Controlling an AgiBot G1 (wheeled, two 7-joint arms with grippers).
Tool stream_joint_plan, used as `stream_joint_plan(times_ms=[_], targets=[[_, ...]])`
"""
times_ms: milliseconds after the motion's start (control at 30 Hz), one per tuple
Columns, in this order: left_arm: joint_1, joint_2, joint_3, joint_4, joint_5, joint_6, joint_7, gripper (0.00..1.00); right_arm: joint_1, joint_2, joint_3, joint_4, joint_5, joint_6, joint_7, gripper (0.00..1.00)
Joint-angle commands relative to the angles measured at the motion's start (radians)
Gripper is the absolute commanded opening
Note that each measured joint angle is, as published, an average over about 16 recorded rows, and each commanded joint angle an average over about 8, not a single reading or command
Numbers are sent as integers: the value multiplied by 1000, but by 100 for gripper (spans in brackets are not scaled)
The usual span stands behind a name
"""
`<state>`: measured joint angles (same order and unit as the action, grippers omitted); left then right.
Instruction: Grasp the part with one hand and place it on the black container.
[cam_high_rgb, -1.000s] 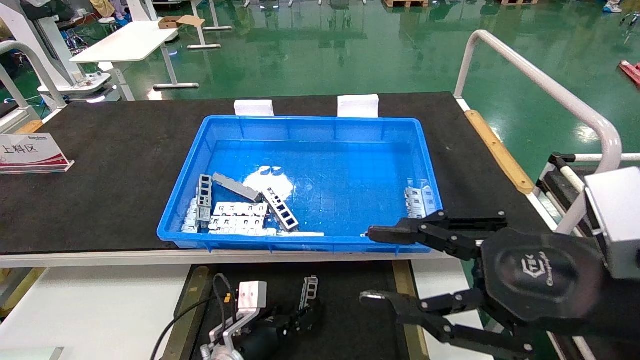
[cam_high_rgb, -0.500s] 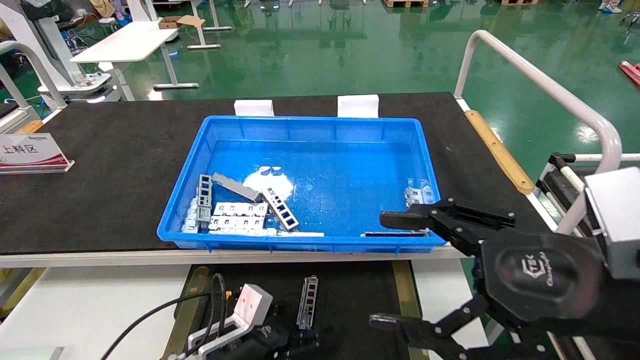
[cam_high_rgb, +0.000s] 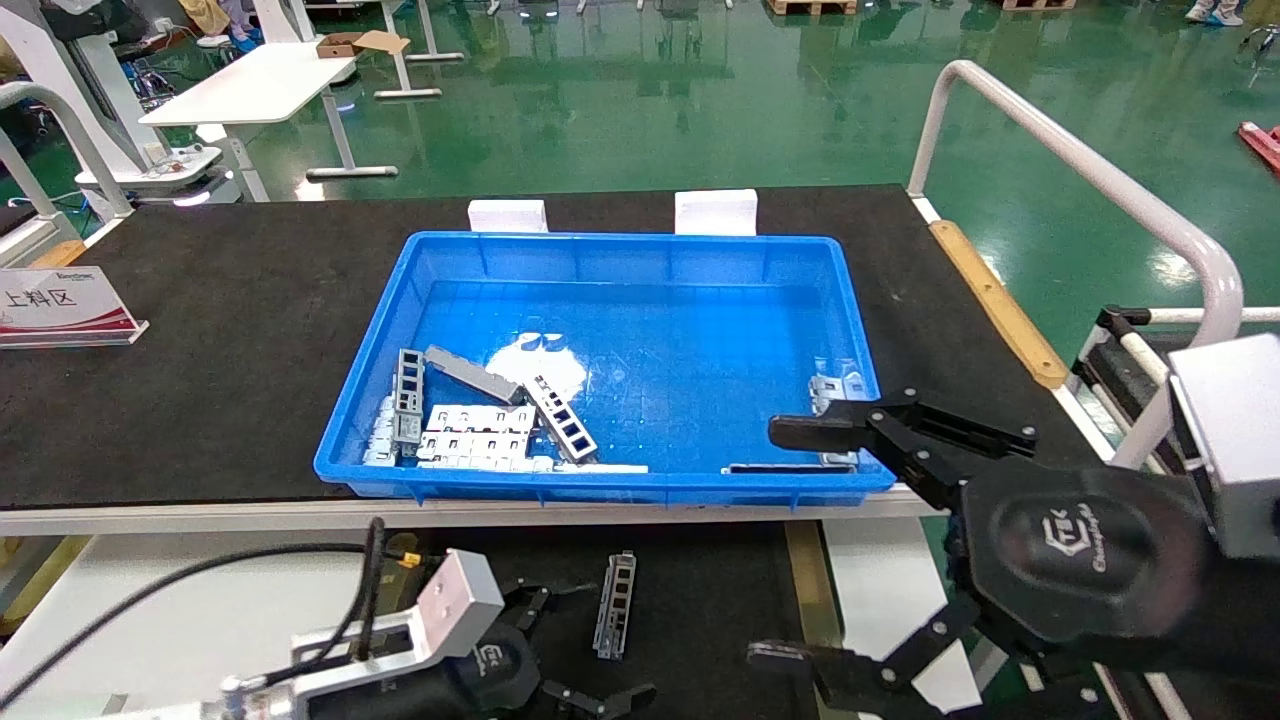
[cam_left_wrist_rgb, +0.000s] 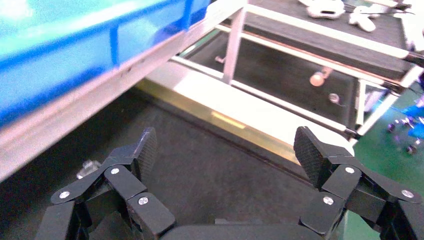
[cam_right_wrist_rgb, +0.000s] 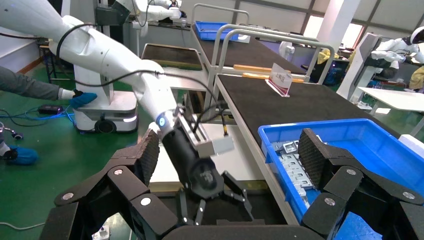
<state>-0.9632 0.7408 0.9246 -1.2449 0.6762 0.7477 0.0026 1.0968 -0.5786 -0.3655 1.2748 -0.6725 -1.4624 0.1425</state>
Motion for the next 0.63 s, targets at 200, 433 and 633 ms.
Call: stream_joint_plan(times_ms=[200, 433, 633], targets=[[-60, -56, -18, -34, -2, 118, 15, 100, 0, 0, 0, 0, 0, 0, 0, 100], [-105, -92, -31, -85, -6, 170, 3, 100, 0, 0, 0, 0, 0, 0, 0, 100], [-122, -103, -36, -95, -10, 187, -5, 100, 0, 0, 0, 0, 0, 0, 0, 100]])
